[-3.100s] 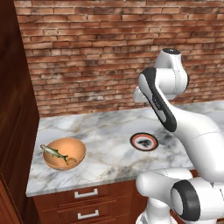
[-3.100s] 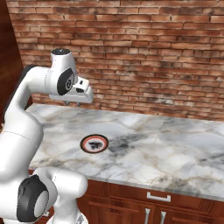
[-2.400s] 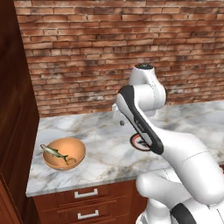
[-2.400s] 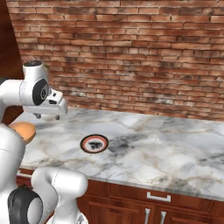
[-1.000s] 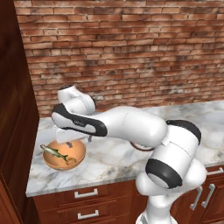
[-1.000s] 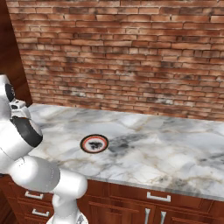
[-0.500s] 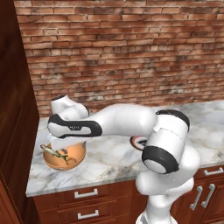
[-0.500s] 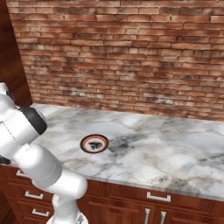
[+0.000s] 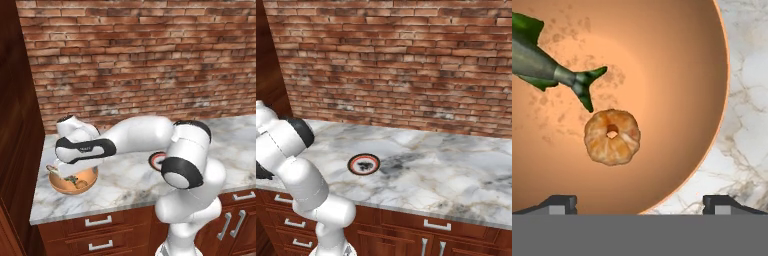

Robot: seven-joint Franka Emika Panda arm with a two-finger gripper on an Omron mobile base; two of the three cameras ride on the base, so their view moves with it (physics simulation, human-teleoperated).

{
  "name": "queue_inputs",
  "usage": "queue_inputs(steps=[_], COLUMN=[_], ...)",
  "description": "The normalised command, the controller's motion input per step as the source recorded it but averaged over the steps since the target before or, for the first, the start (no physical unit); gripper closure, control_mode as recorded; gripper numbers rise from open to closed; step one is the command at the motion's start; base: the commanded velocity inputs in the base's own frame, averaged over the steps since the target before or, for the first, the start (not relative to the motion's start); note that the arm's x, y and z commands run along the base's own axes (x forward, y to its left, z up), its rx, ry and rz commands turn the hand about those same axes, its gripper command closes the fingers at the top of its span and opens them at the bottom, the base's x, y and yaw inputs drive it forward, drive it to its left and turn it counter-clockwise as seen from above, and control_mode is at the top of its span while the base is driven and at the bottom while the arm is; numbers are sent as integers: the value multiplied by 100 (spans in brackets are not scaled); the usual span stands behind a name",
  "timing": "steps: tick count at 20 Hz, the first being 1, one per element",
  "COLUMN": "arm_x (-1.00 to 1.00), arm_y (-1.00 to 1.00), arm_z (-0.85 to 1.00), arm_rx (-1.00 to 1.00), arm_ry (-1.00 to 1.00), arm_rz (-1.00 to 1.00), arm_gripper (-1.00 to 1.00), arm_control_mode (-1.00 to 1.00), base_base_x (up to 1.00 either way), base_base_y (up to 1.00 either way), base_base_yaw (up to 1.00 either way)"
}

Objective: Remove the tangerine from the bowl and place it on the small plate. Then place the bowl with only the fish in the microwave, close the door, and press the start button to microwave the fish.

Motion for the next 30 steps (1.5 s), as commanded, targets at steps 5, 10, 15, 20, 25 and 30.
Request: queue_inputs(steps=[5, 10, 15, 20, 25, 30], arm_x=[0, 4, 33, 33, 17, -12], arm_y=[11, 3, 13, 20, 16, 0], arm_z=[-32, -27, -17, -20, -20, -1], arm_rx=[0, 0, 0, 0, 0, 0], arm_ry=[0, 0, 0, 1, 1, 0], arm_rz=[7, 9, 13, 12, 7, 0], arm_gripper=[-100, -100, -100, -100, -100, -100], arm_control_mode=[-100, -100, -100, -100, -100, -100], base_base_x=[0, 0, 0, 0, 0, 0], base_base_y=[0, 0, 0, 0, 0, 0], base_base_yaw=[0, 0, 0, 0, 0, 0])
